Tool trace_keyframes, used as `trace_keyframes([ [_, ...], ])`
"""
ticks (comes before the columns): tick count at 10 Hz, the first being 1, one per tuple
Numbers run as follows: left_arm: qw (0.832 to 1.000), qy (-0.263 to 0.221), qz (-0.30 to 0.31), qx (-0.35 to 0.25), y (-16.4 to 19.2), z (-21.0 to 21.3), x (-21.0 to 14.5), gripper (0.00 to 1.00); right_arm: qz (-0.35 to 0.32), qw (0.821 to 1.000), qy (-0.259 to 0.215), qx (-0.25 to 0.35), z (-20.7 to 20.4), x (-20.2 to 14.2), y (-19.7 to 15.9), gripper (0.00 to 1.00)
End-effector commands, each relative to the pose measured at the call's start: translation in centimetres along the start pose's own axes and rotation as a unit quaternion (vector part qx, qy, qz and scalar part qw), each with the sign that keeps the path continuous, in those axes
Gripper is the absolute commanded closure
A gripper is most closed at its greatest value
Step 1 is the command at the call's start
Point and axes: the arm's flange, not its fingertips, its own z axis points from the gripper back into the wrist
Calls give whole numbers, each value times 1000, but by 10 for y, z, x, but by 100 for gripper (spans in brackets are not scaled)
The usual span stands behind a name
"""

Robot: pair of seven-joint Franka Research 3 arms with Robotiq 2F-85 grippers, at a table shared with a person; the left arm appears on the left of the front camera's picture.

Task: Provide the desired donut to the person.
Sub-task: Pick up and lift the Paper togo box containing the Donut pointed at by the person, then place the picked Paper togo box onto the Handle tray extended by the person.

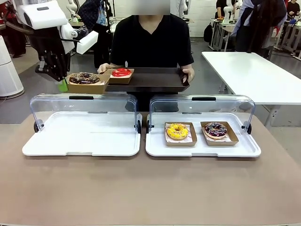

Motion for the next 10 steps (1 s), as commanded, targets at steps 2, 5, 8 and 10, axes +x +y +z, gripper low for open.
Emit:
trace_keyframes([
  [2,1000,0,0,0,0,0,0,100,2,1000,-4,4,0,-1,0,0],
  [5,1000,0,0,0,0,0,0,100,2,1000,-4,4,0,-1,0,0],
  [8,1000,0,0,0,0,0,0,100,2,1000,-4,4,0,-1,0,0],
  [10,1000,0,0,0,0,0,0,100,2,1000,-4,4,0,-1,0,0],
])
